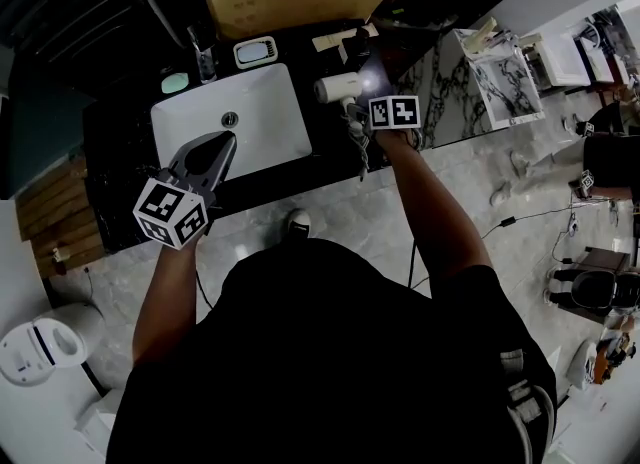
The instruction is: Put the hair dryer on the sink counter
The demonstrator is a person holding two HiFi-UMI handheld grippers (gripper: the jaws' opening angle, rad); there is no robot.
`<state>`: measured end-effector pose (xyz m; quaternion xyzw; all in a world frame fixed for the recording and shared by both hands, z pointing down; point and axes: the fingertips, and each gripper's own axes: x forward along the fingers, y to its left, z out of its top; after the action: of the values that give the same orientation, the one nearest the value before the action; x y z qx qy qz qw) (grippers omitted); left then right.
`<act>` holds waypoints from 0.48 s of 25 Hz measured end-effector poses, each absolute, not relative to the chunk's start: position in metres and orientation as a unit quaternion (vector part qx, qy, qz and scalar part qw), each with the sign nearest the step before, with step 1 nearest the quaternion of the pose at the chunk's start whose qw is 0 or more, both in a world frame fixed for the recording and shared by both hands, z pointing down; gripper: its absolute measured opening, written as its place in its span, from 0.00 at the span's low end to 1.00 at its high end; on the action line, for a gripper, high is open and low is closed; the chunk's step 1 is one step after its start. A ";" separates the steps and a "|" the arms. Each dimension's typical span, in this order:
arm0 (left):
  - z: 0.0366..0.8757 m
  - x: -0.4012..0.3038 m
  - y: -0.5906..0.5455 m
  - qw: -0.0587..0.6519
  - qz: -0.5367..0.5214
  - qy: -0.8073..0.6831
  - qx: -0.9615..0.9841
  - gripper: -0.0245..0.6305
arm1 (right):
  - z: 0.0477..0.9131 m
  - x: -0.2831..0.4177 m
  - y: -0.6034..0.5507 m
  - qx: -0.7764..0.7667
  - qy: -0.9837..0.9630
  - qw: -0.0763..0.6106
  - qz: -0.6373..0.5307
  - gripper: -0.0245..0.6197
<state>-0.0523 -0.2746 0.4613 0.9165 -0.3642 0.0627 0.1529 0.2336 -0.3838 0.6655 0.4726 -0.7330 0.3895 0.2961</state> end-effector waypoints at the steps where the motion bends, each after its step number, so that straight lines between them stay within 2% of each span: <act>1: 0.462 -0.053 -0.273 0.154 0.063 -0.364 0.917 0.07 | 0.665 0.233 -0.382 0.473 -0.733 0.296 0.389 0.46; 12: 0.460 -0.078 -0.263 0.154 0.060 -0.365 0.916 0.07 | 0.645 0.215 -0.369 0.482 -0.746 0.297 0.351 0.46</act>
<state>-0.0778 -0.2628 0.4600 0.9163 -0.3648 0.0601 0.1539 0.2146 -0.3695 0.6451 0.4817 -0.7457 0.3513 0.2975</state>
